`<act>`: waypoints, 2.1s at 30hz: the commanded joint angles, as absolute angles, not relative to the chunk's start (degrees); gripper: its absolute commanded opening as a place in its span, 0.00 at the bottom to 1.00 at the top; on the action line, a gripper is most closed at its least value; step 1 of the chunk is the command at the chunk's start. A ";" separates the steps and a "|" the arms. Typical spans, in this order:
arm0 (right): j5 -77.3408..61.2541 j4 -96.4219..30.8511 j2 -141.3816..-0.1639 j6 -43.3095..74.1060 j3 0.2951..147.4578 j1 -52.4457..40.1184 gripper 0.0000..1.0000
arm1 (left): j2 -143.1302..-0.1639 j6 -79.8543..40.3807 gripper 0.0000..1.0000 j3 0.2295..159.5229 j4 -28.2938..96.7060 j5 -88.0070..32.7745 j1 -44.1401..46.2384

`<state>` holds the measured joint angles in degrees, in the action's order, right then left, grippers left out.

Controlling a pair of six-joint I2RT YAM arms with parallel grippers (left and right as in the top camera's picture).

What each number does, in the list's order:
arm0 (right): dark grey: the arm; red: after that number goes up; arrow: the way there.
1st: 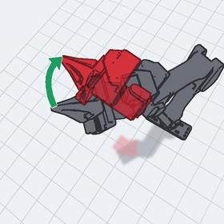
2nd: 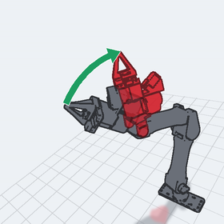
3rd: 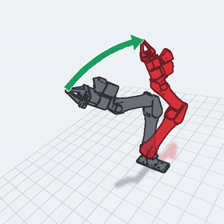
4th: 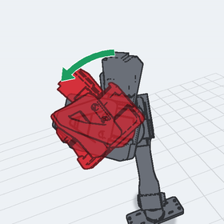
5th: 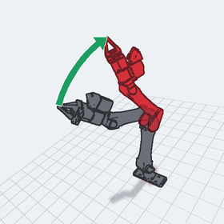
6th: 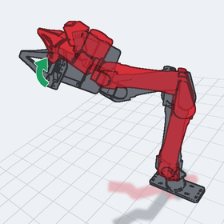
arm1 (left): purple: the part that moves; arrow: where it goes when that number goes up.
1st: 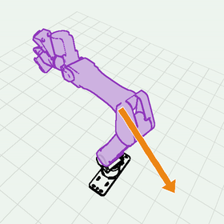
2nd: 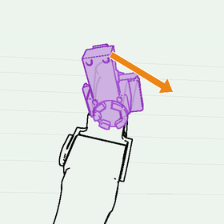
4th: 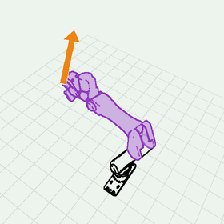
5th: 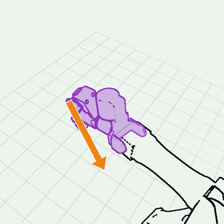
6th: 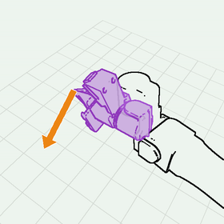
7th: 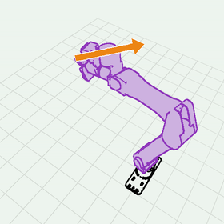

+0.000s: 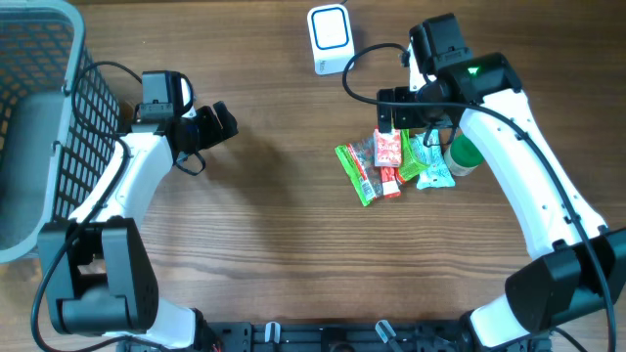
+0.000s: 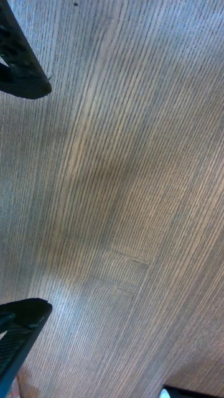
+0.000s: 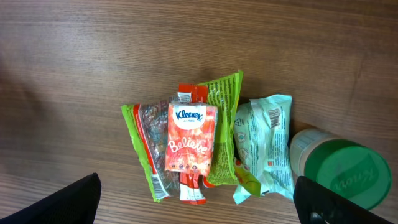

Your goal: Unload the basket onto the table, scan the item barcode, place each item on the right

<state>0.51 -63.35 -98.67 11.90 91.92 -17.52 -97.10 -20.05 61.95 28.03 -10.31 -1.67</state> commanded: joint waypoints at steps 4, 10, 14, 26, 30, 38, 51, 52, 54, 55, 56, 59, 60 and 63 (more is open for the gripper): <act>1.67 -58.85 -99.26 12.01 92.25 -17.34 1.00 | -96.44 -19.97 1.00 62.63 27.86 -9.50 -2.33; 1.67 -54.19 -99.29 12.01 92.25 -17.34 1.00 | -96.44 -19.97 1.00 62.63 27.86 -9.50 -2.33; 1.67 -53.32 -99.29 12.01 92.25 -17.34 1.00 | -96.44 -19.94 1.00 62.63 27.86 -9.52 -2.33; 3.03 -53.15 -75.96 9.58 92.20 -17.34 0.99 | -96.44 -19.97 1.00 62.63 27.86 -9.52 -2.33; 2.98 -53.60 -62.15 9.56 92.12 -17.34 1.00 | -96.44 -19.97 1.00 62.63 27.86 -9.52 -2.31; 6.02 -52.69 -32.64 7.64 77.73 -16.49 1.00 | -96.44 -19.94 1.00 62.63 27.86 -9.50 -2.33; 5.98 -6.85 -4.34 7.60 25.71 -9.67 1.00 | -96.44 -19.97 1.00 62.63 27.86 -9.52 -2.33; 5.72 -0.16 -3.36 7.62 22.02 -9.67 1.00 | -96.44 -19.97 1.00 62.63 27.86 -9.52 -2.33; 5.28 11.88 -1.23 7.57 15.22 -9.65 0.99 | -96.44 -19.94 1.00 62.63 27.86 -9.50 -2.33; 5.28 16.51 -0.12 7.62 12.27 -9.65 1.00 | -96.44 -19.94 1.00 62.63 27.86 -9.52 -2.33; 5.26 20.73 -0.21 7.60 9.85 -9.58 1.00 | -96.44 -19.97 1.00 62.63 27.86 -9.52 -2.33; 3.84 23.33 -0.21 7.79 5.32 -8.69 1.00 | -96.44 -19.97 1.00 62.63 27.86 -9.52 -2.33; 3.22 22.59 -0.21 7.94 4.29 -8.25 1.00 | -96.44 -19.97 1.00 62.63 27.86 -9.52 -2.33; 2.28 19.51 -0.21 9.67 1.58 -6.79 1.00 | -96.44 -19.97 1.00 62.63 27.86 -9.52 -2.33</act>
